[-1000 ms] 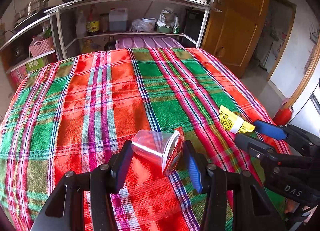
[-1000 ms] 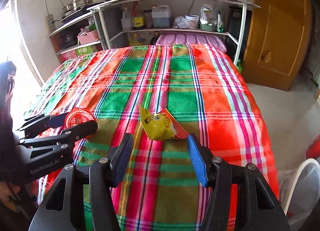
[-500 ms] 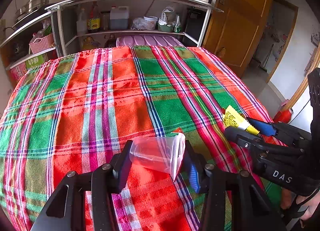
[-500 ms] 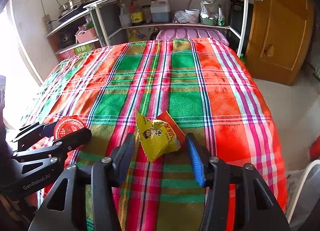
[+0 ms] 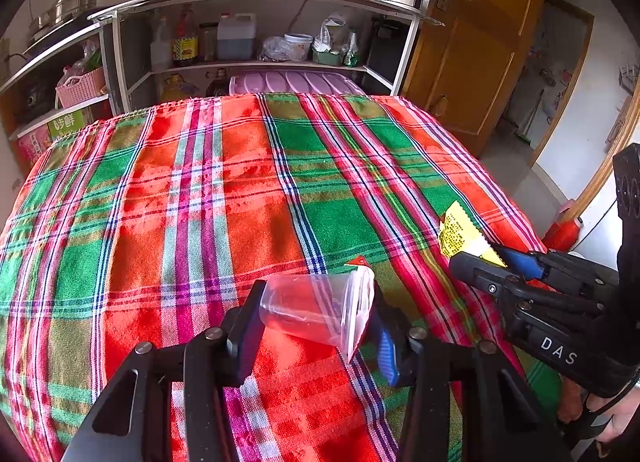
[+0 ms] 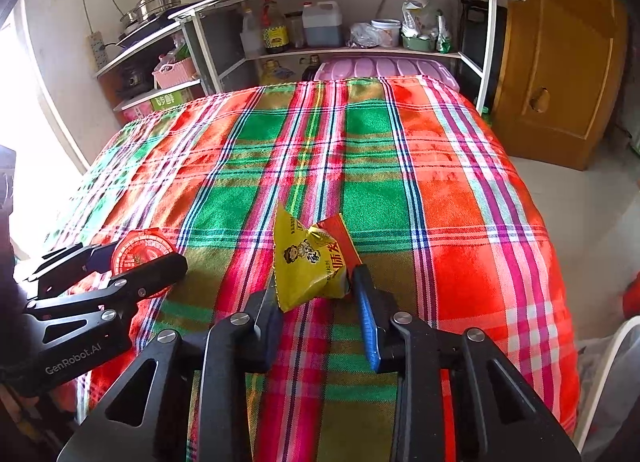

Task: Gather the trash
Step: 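Lift and carry the cup and yellow packet over the trash bin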

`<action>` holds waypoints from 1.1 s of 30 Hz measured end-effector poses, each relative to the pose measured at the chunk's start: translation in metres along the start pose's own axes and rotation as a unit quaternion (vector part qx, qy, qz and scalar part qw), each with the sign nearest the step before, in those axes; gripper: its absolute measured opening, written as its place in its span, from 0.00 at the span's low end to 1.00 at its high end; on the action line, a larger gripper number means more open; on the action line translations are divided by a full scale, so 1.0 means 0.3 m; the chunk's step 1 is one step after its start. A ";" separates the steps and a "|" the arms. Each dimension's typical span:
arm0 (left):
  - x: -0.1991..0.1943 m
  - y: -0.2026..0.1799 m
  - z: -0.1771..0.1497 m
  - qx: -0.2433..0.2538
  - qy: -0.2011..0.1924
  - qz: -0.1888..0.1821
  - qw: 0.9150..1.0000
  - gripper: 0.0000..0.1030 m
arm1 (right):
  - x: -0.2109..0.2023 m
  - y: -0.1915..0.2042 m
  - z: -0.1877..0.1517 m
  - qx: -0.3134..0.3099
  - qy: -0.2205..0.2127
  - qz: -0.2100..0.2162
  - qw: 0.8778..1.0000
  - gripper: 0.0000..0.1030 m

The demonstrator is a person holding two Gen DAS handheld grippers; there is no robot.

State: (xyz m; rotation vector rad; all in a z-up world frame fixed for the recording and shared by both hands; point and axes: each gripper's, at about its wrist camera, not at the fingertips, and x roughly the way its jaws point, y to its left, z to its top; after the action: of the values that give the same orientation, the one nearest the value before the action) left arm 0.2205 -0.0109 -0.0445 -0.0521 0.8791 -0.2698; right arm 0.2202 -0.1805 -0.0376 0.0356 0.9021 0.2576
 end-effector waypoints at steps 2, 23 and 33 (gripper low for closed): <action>-0.004 -0.004 0.000 0.003 -0.001 -0.001 1.000 0.46 | -0.003 0.001 -0.001 -0.001 0.000 0.000 1.000 0.32; -0.152 -0.109 -0.002 0.031 -0.020 -0.019 0.999 0.46 | -0.235 -0.056 -0.081 0.027 -0.045 -0.010 0.999 0.30; -0.203 -0.303 0.011 0.070 -0.034 -0.056 0.995 0.46 | -0.412 -0.178 -0.153 0.060 -0.077 -0.044 0.994 0.30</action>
State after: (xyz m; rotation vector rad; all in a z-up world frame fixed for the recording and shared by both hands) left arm 0.1669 -0.0833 0.0178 0.0193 0.7898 -0.4319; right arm 0.1224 -0.2651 0.0218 0.1245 0.7630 0.1166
